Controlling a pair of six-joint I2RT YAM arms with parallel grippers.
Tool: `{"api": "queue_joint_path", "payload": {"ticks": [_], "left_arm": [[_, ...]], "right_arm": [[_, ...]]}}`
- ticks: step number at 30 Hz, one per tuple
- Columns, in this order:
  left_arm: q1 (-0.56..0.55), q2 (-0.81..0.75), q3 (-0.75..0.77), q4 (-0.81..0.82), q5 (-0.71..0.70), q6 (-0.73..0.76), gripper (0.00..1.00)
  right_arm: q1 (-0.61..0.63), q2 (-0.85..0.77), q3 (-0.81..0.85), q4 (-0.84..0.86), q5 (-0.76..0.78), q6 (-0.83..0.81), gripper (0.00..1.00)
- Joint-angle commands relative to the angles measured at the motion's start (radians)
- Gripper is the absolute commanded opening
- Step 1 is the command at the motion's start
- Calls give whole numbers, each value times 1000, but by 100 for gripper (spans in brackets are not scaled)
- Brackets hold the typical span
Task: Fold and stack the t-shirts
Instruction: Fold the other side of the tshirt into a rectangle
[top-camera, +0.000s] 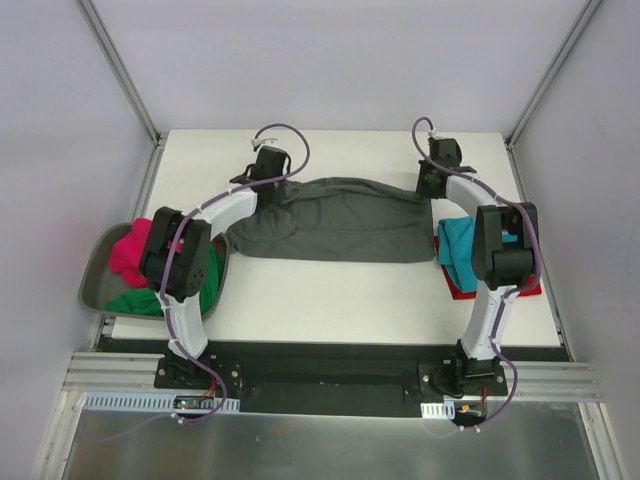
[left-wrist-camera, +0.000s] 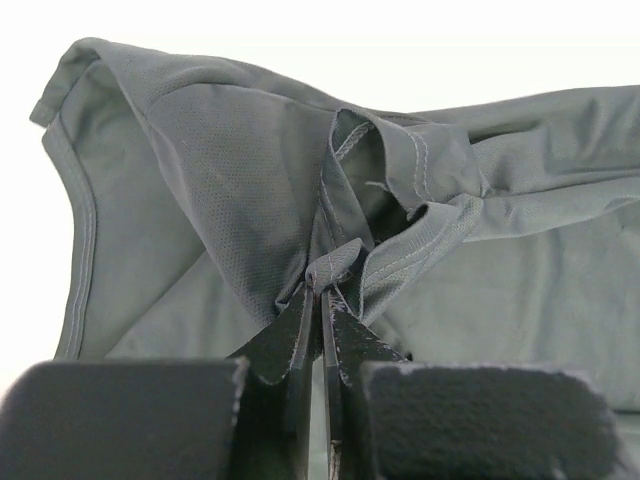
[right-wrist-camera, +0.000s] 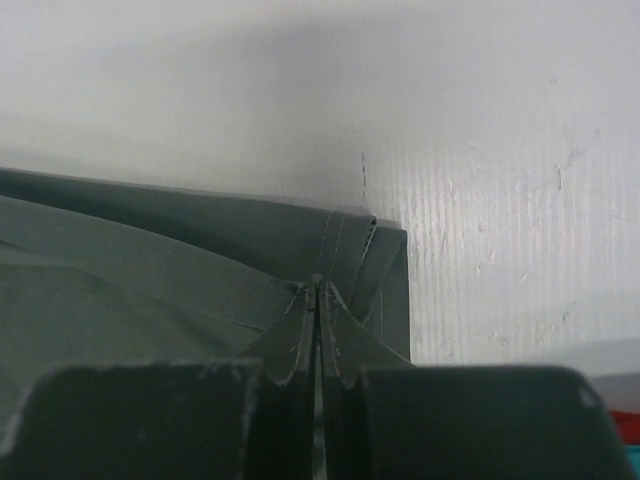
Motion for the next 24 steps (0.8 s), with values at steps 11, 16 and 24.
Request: {"api": "queue_joint_path", "payload": {"ticks": [11,16,24], "left_arm": [[-25,-220,-175,5,-93,-78,0],[-36,-278,-233,5,-118,-91,0],[-45,-338,-318,5,-118,-121,0]], "right_arm": [[0,-169,-75,15,27,-20,1],[1,-190,-102,11,23,-26,1],[0,-218,-148,6,23,-37,1]]}}
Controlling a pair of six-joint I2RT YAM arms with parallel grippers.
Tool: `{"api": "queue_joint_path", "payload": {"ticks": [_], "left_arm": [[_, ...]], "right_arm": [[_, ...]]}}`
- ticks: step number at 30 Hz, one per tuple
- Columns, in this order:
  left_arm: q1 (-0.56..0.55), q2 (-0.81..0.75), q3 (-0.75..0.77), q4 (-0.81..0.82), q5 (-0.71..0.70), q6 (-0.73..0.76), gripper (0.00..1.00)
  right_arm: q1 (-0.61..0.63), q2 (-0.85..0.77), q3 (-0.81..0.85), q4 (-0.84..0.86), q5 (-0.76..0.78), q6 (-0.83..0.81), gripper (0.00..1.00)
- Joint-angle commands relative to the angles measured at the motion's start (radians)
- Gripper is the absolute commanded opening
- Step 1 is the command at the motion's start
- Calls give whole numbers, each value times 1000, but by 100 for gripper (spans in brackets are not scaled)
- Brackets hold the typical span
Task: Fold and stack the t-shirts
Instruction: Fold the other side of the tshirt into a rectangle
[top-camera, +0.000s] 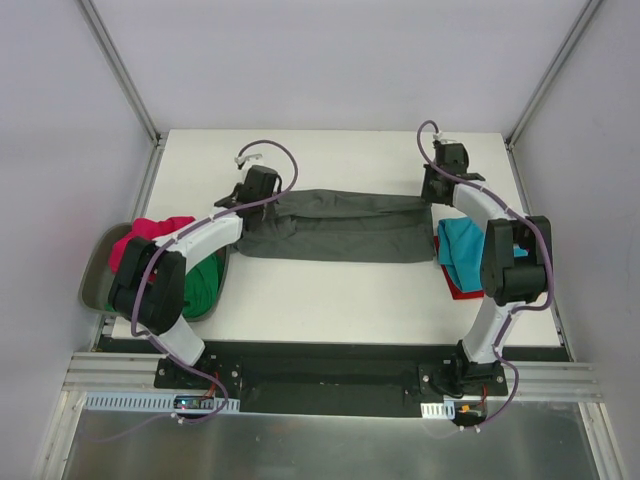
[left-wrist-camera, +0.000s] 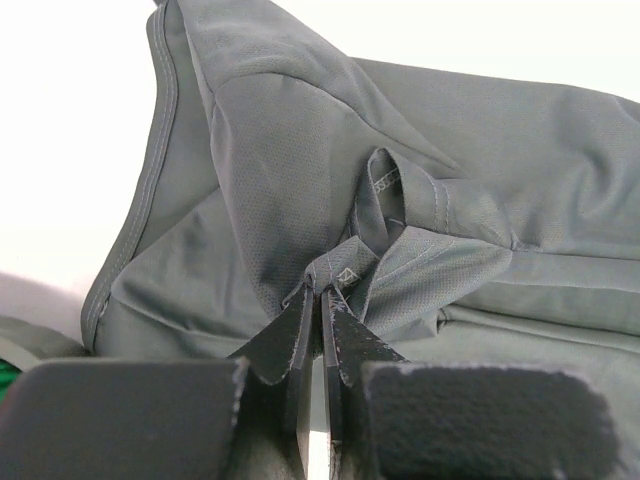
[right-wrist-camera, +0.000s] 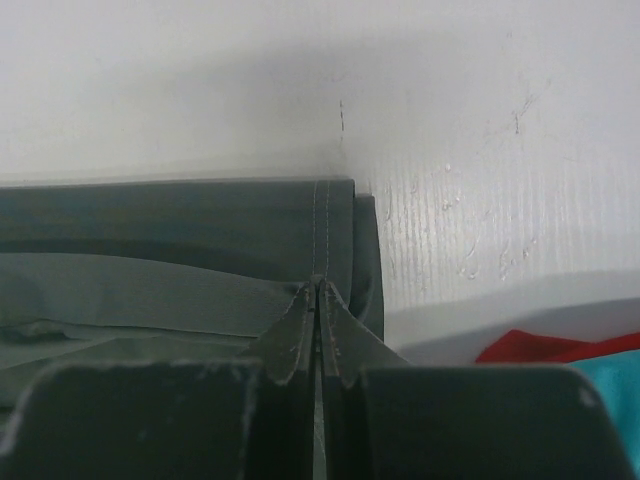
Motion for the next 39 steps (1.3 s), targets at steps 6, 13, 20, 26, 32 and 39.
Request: {"api": "queue_joint_path", "payload": {"ticks": [6,13,20,26,32,39], "left_arm": [[-12,-56,-94,-8,95,-67,2],[-12,-201,-183,-73,200,-64,58],[-6,-186,-51,-88,195,-19,99],[44,59,153,-102,414,-45,99],[37,191,219,-97,670,5,99],[13,72,23,-53,666,-39,99]], "right_arm": [[-2,-71,-47,-21,-10,-15,12],[-2,-137,-71,-173,39,-2,54],[0,-278,-110,-174,-146,7,96],[4,-410,-270,-99,-312,62,96],[6,-551,-455,-68,-387,157,96],[6,-746,-591,-36,-401,213,96]]}}
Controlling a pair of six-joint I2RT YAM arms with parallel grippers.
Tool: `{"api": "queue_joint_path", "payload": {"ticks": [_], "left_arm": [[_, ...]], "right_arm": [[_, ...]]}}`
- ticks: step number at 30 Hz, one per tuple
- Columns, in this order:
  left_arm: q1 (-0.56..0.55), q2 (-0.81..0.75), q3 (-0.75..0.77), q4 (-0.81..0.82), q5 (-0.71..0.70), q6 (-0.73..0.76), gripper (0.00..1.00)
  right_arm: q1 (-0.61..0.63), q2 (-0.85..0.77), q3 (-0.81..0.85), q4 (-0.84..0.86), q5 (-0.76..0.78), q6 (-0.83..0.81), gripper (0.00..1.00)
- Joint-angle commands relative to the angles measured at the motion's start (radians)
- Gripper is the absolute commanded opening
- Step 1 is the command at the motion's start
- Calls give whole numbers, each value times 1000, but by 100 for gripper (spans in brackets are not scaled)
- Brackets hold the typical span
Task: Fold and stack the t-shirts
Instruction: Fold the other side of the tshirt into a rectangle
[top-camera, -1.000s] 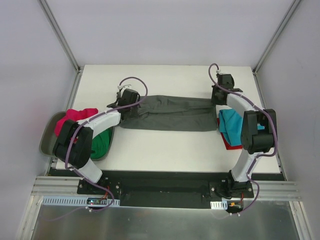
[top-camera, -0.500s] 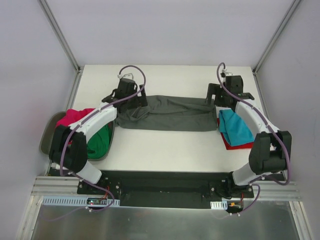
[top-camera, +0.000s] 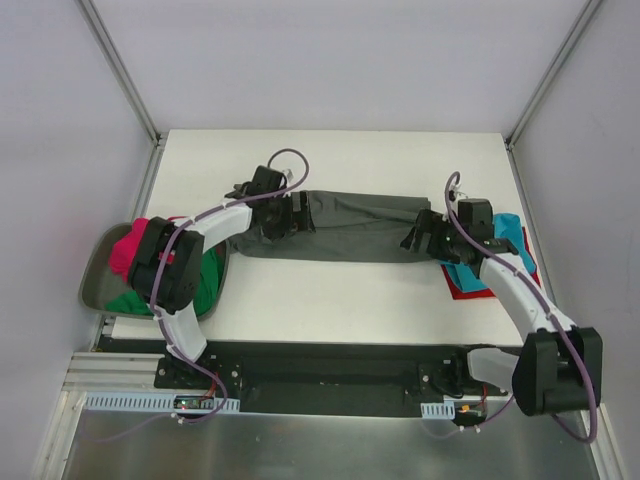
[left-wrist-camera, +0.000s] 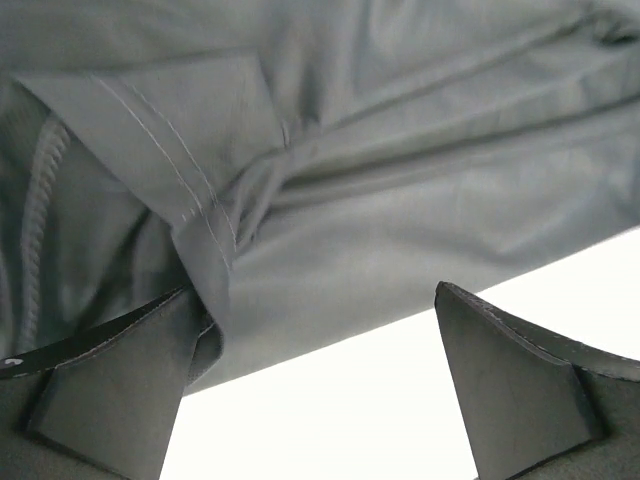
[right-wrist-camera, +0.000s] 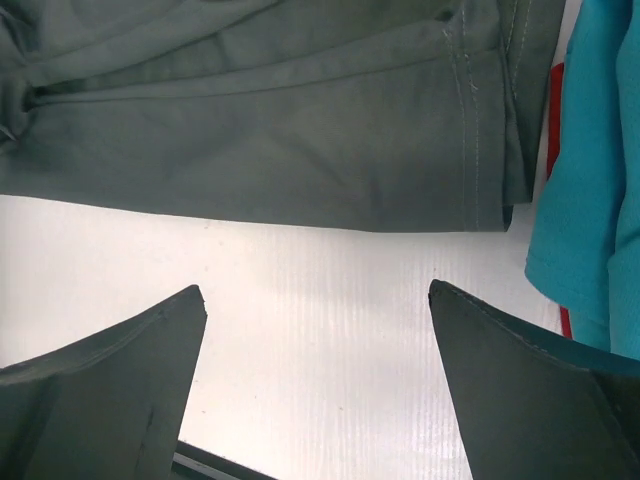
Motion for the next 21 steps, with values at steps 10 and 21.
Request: {"api": "queue_joint_path", "payload": {"ticks": [10,21], "left_arm": [[-86,-213,-294,154,179,-36,99],[-66,-253,-184,-71,-230,-32,99]], "right_arm": [[4,-227,-106,28,-38,10,96],[4,-198,-92,16,-75,-2,96]]}}
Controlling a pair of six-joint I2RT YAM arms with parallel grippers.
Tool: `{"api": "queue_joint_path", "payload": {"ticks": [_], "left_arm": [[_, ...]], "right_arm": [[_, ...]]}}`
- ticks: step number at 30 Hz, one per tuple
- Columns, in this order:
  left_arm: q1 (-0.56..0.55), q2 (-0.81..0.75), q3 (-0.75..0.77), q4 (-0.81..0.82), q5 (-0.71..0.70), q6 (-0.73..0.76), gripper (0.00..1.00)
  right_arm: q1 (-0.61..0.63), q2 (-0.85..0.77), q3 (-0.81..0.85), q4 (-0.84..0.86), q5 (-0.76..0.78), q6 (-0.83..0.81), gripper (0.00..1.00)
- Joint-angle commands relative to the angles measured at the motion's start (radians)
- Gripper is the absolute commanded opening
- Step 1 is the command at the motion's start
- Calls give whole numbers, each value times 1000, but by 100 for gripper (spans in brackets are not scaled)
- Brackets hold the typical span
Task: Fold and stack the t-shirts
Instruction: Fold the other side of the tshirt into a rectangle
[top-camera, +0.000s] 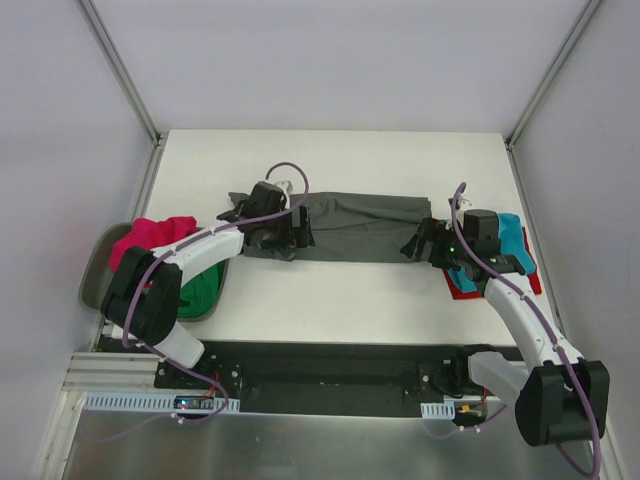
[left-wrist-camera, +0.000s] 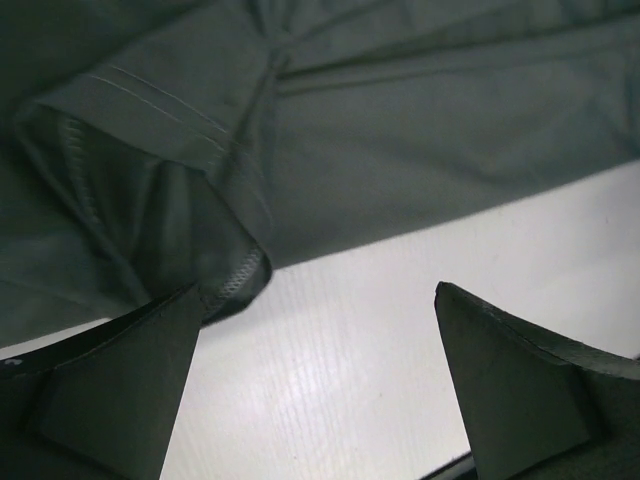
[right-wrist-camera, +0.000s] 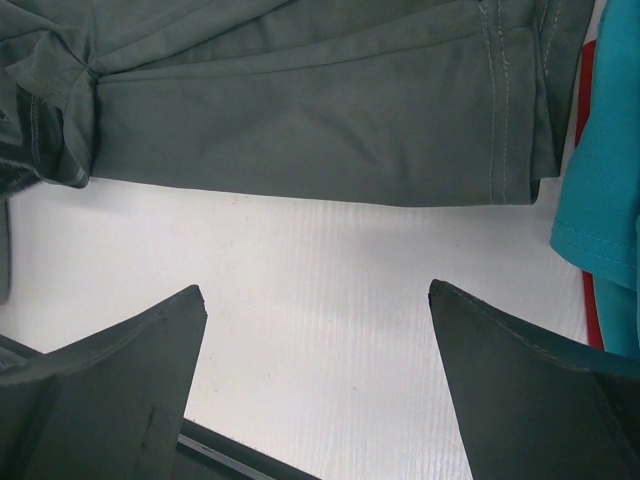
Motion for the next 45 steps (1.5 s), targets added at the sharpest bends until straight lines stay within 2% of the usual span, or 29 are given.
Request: {"api": "queue_joint_path", "payload": {"ticks": [1,5,8,13,14,17,20,22,24,29,31,37,43,45], "left_arm": [[37,14,99,-149,-251,-31,99],[106,22,118,-189,-316,-65,94],[166,42,122,-191,-261,-70,82],[181,79,127,-189,-152,-38,64],[181,80,129,-188,-129,-28,63],[172,60,112,-163,-91,-13,60],[169,52,87,-146,-88,-13,51],[169,69,89,-146,-101,-12,38],[167,89,93,-148,-97,1,30],[167,86,80,-146,-89,7,13],[166,63,49,-148,-127,-1,0],[166,52,12,-139,-149,-30,0],[169,34,-6,-105,-143,-57,0],[169,31,-17,-94,-128,-61,0]], "right_arm": [[4,7,18,5,-24,-23,96],[6,39,35,17,-36,-28,96],[43,96,87,18,-29,-12,96],[237,241,217,24,134,-6,96],[271,286,248,25,154,3,96],[348,422,355,79,157,32,96],[409,574,484,80,135,38,96],[437,637,550,79,131,41,96],[469,686,610,82,152,29,96],[561,829,782,15,181,-158,96],[589,852,805,33,198,-204,96],[665,924,822,183,185,-279,99],[682,1026,886,226,187,-264,73],[684,1044,901,229,200,-262,69]]}}
